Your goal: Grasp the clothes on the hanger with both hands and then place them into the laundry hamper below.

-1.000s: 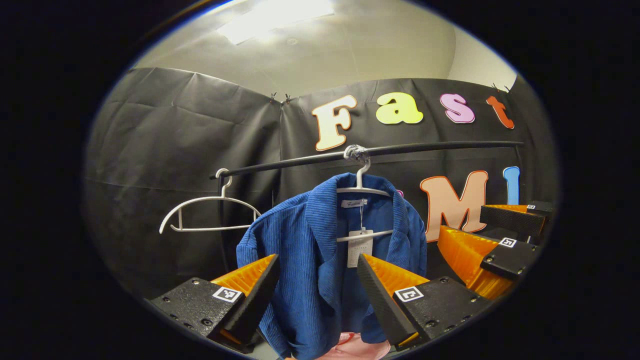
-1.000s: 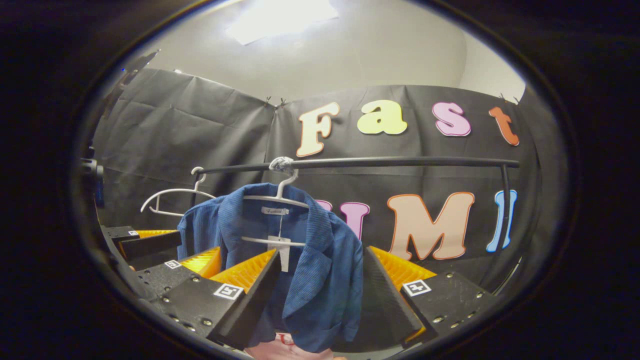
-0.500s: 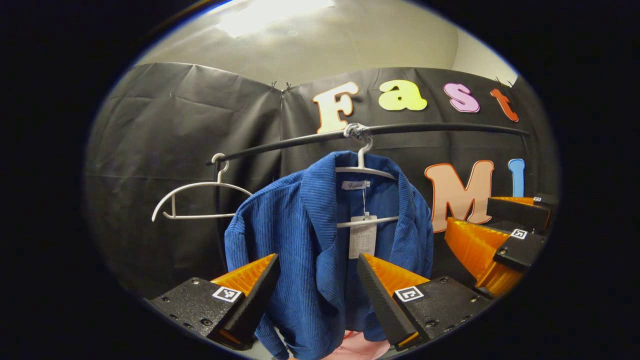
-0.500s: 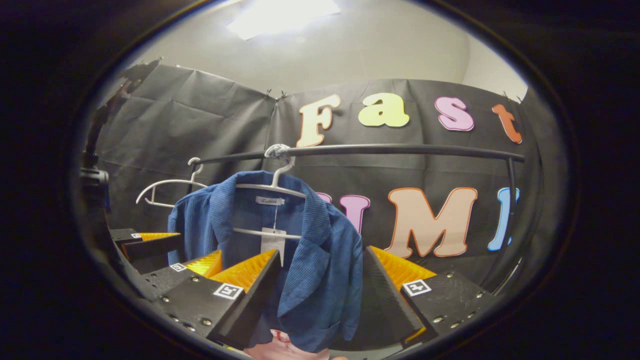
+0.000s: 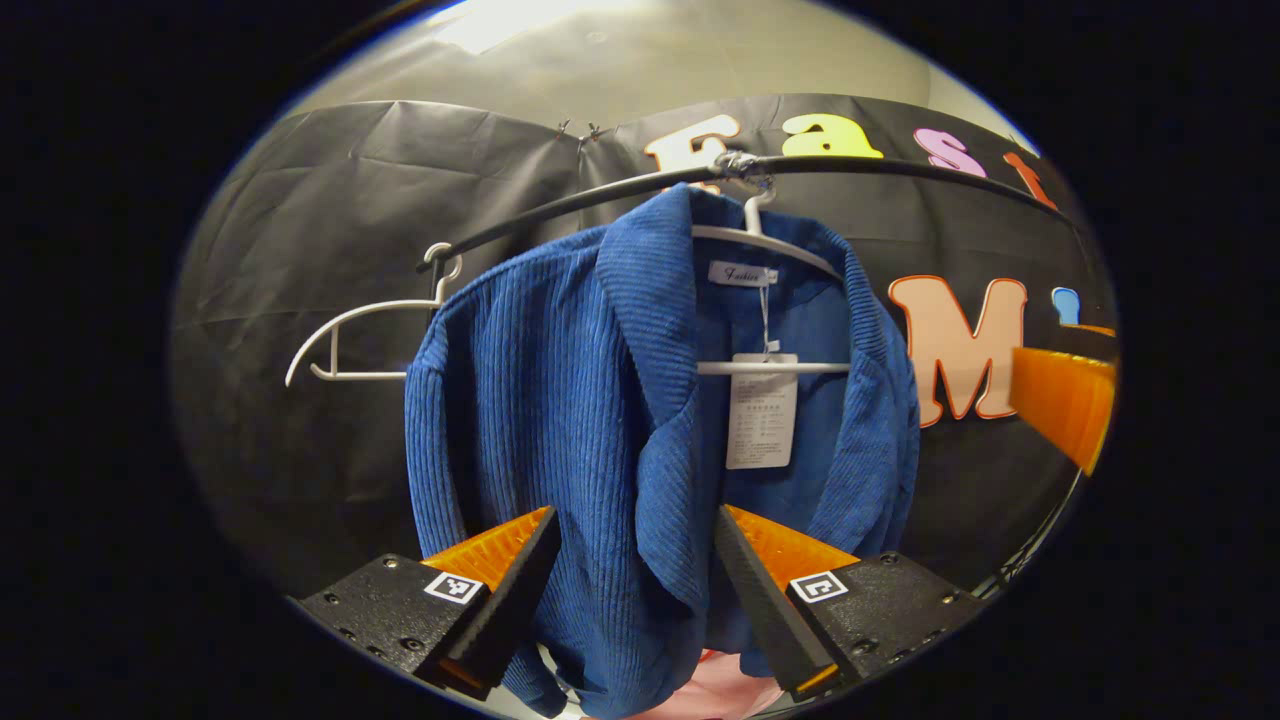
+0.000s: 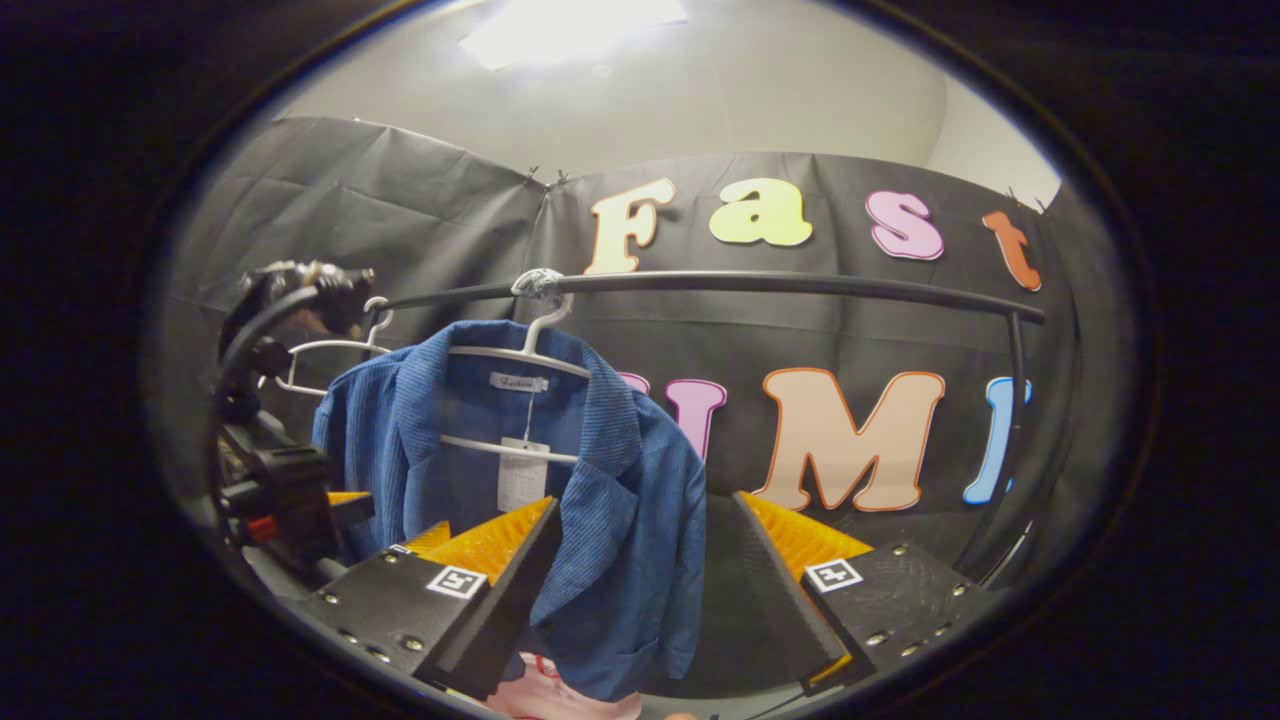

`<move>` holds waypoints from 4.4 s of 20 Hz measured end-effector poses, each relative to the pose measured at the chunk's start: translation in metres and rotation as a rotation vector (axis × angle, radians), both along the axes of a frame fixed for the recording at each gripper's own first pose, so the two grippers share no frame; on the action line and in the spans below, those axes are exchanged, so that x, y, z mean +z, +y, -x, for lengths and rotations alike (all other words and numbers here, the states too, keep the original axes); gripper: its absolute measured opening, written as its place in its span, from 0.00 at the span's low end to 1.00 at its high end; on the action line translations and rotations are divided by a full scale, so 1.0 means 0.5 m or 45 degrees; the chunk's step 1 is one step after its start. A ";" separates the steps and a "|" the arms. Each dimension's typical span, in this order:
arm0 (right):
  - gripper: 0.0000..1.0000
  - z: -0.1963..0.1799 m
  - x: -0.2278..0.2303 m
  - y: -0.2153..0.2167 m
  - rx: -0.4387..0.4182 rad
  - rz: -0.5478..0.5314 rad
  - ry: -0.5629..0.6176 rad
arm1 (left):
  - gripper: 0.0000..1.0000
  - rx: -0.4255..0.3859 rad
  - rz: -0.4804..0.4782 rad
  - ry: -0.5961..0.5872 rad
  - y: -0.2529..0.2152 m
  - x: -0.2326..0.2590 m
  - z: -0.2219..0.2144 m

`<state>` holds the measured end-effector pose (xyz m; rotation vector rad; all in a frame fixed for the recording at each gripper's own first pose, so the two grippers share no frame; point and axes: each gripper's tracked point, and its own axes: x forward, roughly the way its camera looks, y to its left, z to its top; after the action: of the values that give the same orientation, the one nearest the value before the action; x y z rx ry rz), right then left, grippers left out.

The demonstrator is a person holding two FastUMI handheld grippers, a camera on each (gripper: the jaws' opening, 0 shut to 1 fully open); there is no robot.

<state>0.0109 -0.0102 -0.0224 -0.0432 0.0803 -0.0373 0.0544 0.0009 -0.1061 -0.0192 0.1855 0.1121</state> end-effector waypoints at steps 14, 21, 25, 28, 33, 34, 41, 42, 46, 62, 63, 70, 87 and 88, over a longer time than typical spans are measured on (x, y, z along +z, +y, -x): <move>1.00 -0.028 -0.046 0.004 0.041 0.035 0.060 | 0.12 0.046 0.008 -0.009 0.057 -0.017 -0.049; 1.00 -0.082 -0.100 0.033 0.085 -0.003 0.106 | 0.04 -0.106 0.030 0.070 0.045 -0.002 -0.014; 0.97 -0.117 -0.135 0.057 0.126 -0.039 0.132 | 0.04 -0.163 0.035 0.096 0.048 0.015 0.013; 0.97 -0.153 -0.165 0.071 0.144 -0.058 0.151 | 0.02 -0.201 0.056 0.107 0.046 0.028 0.028; 1.00 -0.195 -0.224 0.081 0.124 -0.071 0.198 | 0.04 -0.227 0.101 0.113 0.055 0.043 0.043; 1.00 -0.204 -0.235 0.078 0.114 -0.070 0.210 | 0.04 -0.230 0.094 0.114 0.057 0.045 0.043; 0.98 -0.233 -0.313 0.046 0.018 -0.099 0.301 | 0.08 -0.273 0.081 0.127 0.053 0.051 0.053; 1.00 -0.236 -0.320 0.037 0.000 -0.096 0.316 | 0.10 -0.277 0.084 0.131 0.053 0.051 0.054; 0.34 -0.230 -0.322 -0.003 -0.075 -0.103 0.346 | 0.05 -0.259 0.106 0.133 0.077 0.065 0.066; 0.04 -0.226 -0.215 -0.163 -0.312 0.038 0.234 | 0.05 -0.107 0.106 0.037 0.212 0.155 0.056; 0.04 -0.229 -0.205 -0.173 -0.322 0.044 0.220 | 0.05 -0.104 0.092 0.034 0.218 0.158 0.053; 0.04 -0.253 -0.150 -0.220 -0.374 0.039 0.136 | 0.05 -0.088 0.089 -0.016 0.248 0.194 0.032; 0.04 -0.303 -0.117 -0.244 -0.388 -0.011 0.065 | 0.05 -0.078 0.166 -0.148 0.308 0.328 -0.002; 0.04 -0.307 -0.116 -0.246 -0.388 -0.014 0.062 | 0.05 -0.076 0.152 -0.149 0.312 0.328 -0.009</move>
<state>0.1643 -0.1331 -0.0802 -0.0205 0.1355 -0.3401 0.0590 0.1570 0.0580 -0.1391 0.0757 0.0400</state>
